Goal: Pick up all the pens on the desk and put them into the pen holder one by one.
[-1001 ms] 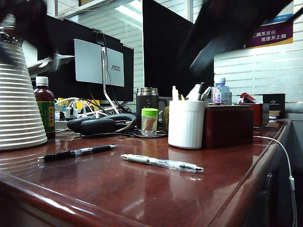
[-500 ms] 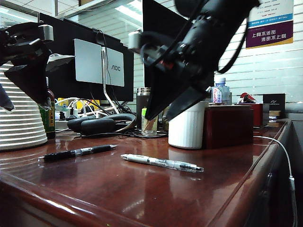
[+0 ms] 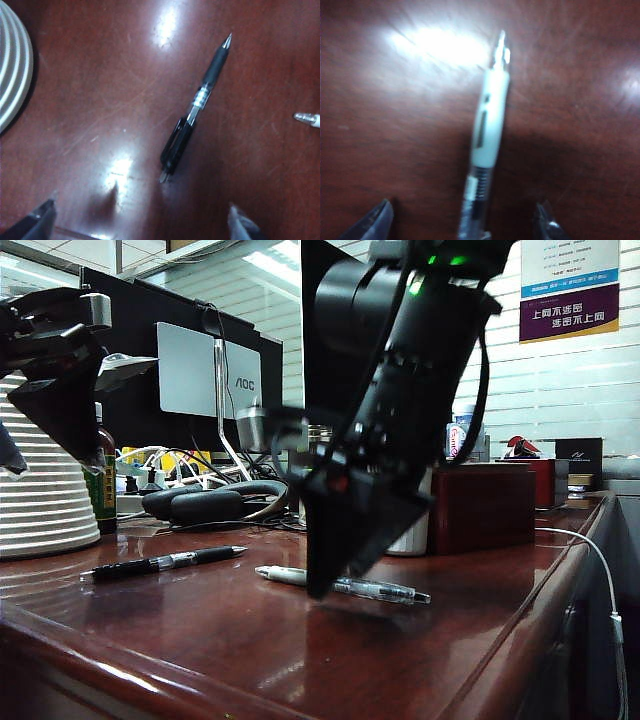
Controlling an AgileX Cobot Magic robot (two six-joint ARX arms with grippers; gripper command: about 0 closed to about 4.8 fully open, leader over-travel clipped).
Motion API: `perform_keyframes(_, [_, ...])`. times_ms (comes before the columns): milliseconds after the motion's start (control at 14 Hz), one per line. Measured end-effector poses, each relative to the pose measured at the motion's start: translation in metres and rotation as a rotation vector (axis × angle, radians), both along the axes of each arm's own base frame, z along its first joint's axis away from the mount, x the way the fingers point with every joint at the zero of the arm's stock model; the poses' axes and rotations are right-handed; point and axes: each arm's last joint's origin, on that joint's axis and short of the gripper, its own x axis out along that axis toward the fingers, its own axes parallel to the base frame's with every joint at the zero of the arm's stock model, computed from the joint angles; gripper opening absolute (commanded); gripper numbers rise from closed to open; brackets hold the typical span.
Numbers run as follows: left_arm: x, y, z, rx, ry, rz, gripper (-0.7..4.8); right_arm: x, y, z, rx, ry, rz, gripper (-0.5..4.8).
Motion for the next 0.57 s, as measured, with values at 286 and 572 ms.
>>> perform_keyframes(286, [-0.0023, 0.0008, -0.0021, 0.011, 0.032, 0.000, 4.79, 0.0027, 0.0023, -0.0023, -0.001, -0.013, 0.001, 3.27])
perform_keyframes(572, [-0.0027, 0.0009, -0.0024, 0.013, 0.036, 0.000, 4.79, 0.0045, 0.0035, -0.0031, 0.011, -0.022, 0.000, 0.08])
